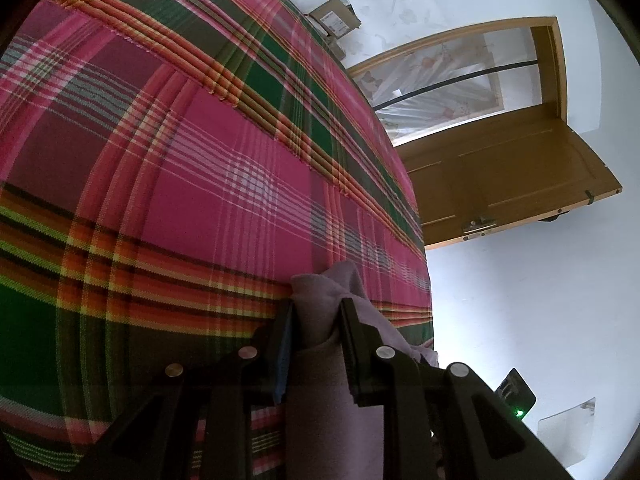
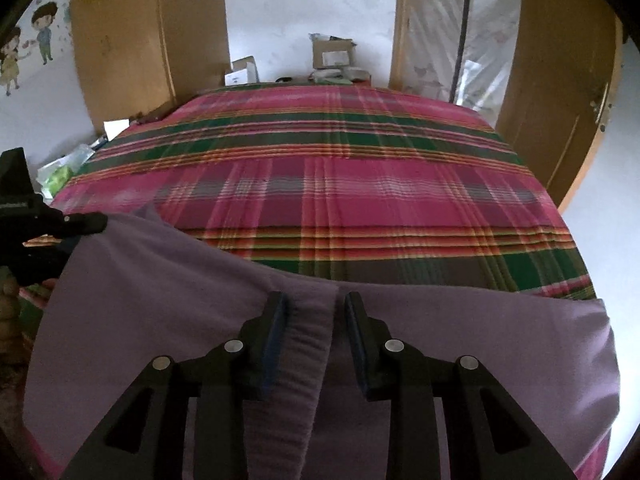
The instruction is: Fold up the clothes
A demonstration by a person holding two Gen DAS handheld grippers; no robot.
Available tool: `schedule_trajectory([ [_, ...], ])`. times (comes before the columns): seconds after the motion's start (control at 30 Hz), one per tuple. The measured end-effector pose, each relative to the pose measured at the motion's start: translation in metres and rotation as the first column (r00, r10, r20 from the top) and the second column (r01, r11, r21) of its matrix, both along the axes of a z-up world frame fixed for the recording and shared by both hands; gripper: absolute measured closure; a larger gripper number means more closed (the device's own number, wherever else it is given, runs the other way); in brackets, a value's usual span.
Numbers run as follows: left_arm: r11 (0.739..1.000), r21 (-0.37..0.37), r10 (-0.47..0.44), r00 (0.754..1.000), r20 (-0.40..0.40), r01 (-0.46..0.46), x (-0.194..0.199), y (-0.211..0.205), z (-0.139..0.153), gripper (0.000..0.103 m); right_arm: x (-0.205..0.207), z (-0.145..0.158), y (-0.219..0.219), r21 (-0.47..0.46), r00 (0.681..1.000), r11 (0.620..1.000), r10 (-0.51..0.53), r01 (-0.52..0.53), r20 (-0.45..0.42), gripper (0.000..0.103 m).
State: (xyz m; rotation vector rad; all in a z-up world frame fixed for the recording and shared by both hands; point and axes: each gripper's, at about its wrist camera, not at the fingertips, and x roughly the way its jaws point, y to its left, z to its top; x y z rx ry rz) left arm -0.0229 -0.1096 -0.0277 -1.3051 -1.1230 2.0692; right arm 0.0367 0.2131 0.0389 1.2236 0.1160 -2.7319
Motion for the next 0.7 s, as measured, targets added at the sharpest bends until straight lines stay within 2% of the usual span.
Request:
schedule_trajectory([
  [0.27,1.000,-0.012,0.007,1.000,-0.019,-0.007,0.003,-0.004,0.005,0.079,0.004,0.009,0.008,-0.065,1.000,0.997,-0.030,0.029,-0.005,0.070],
  [0.37,1.000,-0.018,0.010,1.000,-0.029,-0.011,0.004,-0.005,0.008,0.072,0.022,0.020,0.013,-0.068,0.998,0.997,-0.042,0.039,-0.046,0.070],
  [0.5,1.000,-0.014,0.026,0.997,-0.066,-0.027,0.009,-0.009,0.016,0.069,0.057,0.035,0.009,-0.045,0.989,0.999,0.019,-0.025,-0.144,0.070],
  [0.6,0.999,-0.034,0.025,0.996,-0.081,-0.028,0.015,-0.011,0.020,0.069,0.076,0.037,0.004,-0.060,0.985,0.995,0.065,-0.075,-0.158,0.070],
  [0.7,0.999,-0.042,0.007,0.997,-0.082,-0.010,0.021,-0.009,0.022,0.069,0.087,0.028,0.001,-0.056,0.986,0.992,0.103,-0.111,-0.133,0.070],
])
